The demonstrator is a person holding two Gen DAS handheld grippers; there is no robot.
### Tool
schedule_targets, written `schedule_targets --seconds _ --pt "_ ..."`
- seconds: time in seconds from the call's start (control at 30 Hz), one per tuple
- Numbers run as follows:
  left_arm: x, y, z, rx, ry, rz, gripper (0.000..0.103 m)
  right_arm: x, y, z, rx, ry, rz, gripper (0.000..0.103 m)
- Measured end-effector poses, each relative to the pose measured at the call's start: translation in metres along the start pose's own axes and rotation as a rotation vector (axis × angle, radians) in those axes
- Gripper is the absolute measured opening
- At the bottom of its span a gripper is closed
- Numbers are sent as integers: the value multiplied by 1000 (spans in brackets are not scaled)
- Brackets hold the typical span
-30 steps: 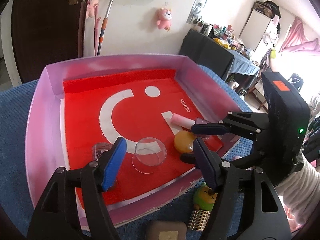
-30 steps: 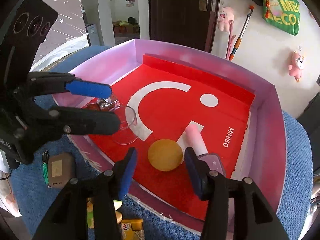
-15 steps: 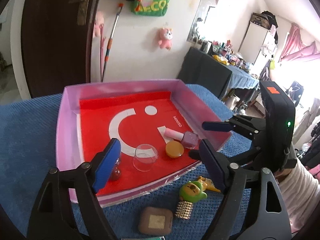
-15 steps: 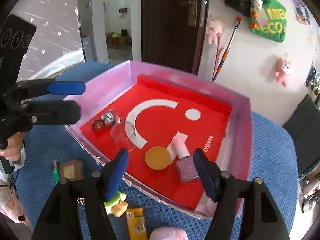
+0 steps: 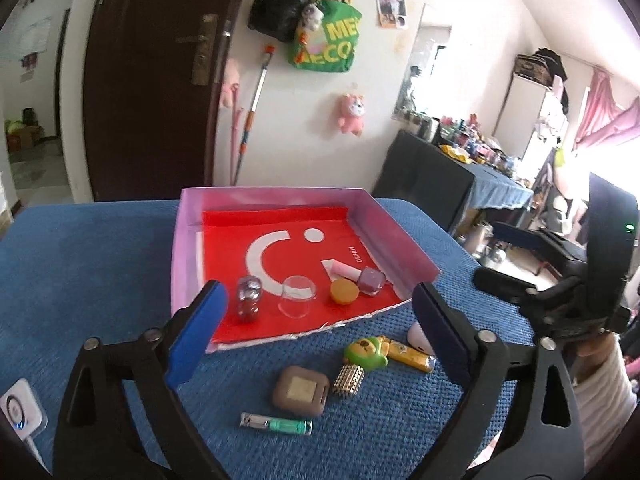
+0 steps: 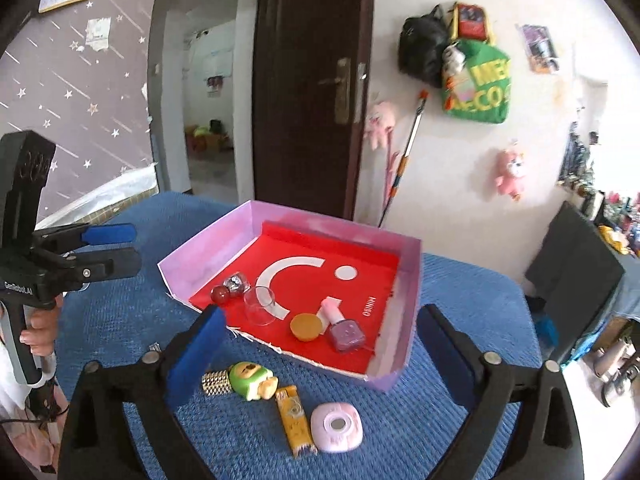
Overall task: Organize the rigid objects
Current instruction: 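Withdraw both tools from the box back above the table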
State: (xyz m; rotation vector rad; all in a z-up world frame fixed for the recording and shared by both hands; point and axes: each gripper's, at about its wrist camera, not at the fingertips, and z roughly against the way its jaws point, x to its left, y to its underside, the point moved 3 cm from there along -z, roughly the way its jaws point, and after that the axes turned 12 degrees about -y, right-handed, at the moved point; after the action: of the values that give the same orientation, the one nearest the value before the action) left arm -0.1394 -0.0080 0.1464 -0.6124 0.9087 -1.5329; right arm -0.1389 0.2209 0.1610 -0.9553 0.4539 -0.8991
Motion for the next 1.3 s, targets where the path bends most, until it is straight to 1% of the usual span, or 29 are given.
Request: schedule_targets --seconds 0.23,0.37,0.53,0.6,0.73,0.8,0.97,1.03,1.13,1.3 --pt "2 18 26 -18 -65 23 96 16 22 42 -64 55 -28 103" --pt "1 34 39 -34 -122 17 96 24 39 59 -90 88 -50 103" --pt "-5 60 52 -47 -176 6 96 33 71 74 -118 167 -66 103" --pt "-7 73 54 -37 -198 0 96 34 83 72 -114 181 -76 103" --pt "-6 96 49 9 -202 12 96 32 107 61 -86 157 -133 103" --pt "-3 106 45 36 -220 24 96 27 118 51 -64 143 -178 103" --pt "1 124 35 88 -239 22 96 18 136 35 -22 125 -241 103" --pt "2 128 31 106 -243 23 96 15 141 31 -8 126 -253 103" --pt "5 132 24 130 -244 31 96 14 143 27 4 140 -238 103" --pt "7 134 13 163 -234 37 96 13 139 22 11 145 -224 103"
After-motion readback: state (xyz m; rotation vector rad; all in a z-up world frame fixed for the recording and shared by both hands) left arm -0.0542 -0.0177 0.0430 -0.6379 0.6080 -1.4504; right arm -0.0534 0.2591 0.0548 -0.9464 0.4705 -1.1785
